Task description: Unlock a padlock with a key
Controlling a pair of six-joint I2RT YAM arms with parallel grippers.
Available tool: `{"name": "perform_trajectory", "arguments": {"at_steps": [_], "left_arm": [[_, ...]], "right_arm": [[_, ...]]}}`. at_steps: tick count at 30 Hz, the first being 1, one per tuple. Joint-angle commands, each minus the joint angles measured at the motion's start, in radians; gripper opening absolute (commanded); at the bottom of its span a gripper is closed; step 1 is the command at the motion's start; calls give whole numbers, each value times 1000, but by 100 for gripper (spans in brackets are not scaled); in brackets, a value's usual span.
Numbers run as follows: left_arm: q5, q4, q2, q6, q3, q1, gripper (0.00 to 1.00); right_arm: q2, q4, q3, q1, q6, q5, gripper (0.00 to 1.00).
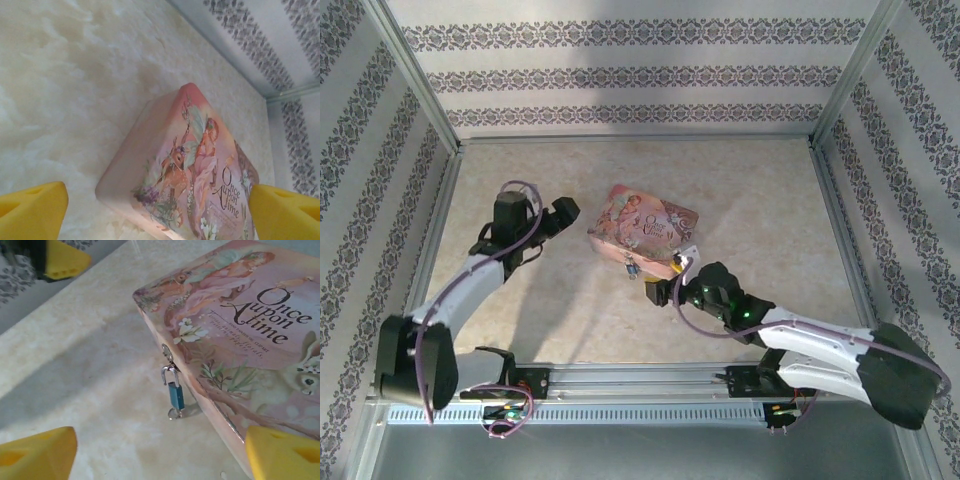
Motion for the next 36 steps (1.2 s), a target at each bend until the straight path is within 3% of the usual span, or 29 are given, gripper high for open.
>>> {"name": "perform_trajectory", "arguments": {"at_steps": [1,5,10,18,25,36], "left_arm": [[136,-47,109,119,103,14,93],[227,-87,249,180,212,13,94],[306,-114,391,227,312,6,93],[353,-120,556,247,385,-32,80],[276,-76,523,217,282,-53,73],[217,2,389,133,74,-89,71]], "right_arm": [[-76,-69,-11,-44,217,-190,97],[-116,-68,-18,-91,295,-262,98],[-54,-61,3,-125,379,-325,98],[118,19,16,-122,404,-253,98],[167,56,75,-162,316,-258,98],[253,79,150,-350,213,-410,98]]}}
